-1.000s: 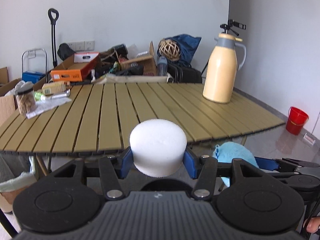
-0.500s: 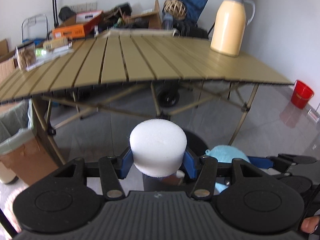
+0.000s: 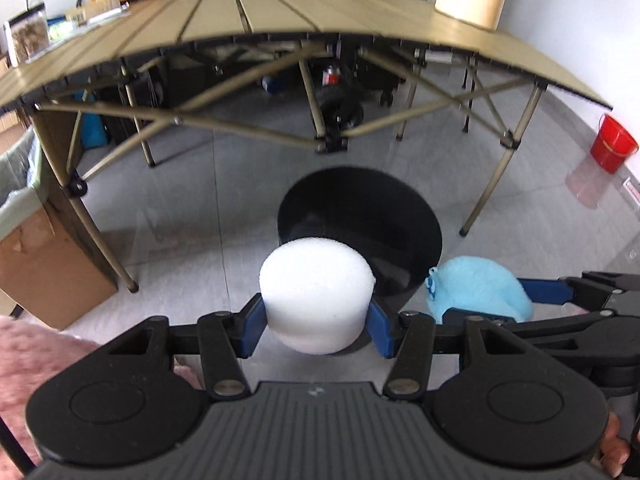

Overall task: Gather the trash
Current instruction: 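Carry the foam cylinder and blue cloth in both tools down over the black bin, then open the left tool to drop the white foam cylinder into the bin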

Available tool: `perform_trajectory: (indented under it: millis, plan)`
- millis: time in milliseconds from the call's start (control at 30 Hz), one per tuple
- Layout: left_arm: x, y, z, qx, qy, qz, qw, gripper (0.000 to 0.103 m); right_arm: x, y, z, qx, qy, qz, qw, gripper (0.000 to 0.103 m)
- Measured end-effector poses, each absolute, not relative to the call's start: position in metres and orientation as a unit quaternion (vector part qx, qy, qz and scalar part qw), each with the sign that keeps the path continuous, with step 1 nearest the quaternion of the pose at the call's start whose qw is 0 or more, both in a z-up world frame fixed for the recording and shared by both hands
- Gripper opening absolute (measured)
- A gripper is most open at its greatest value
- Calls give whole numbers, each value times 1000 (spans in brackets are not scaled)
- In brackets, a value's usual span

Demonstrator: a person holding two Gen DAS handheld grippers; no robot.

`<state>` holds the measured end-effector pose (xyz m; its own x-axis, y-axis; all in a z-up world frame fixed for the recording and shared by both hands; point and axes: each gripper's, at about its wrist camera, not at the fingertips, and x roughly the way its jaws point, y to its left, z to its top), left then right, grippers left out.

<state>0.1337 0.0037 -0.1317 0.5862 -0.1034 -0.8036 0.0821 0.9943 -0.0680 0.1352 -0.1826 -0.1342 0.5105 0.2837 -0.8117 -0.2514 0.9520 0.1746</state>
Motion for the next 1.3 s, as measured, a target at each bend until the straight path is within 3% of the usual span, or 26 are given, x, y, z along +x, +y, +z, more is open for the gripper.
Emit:
perform_trajectory:
  millis: [533,1300]
  plan:
    - [167,-7,-177,7,524,-61,850,54,156,-204,-165,26,510,120,851,77]
    - [257,-54,-185,4,524,-56,850,54,220,-250,-167,47,492,37,868,77]
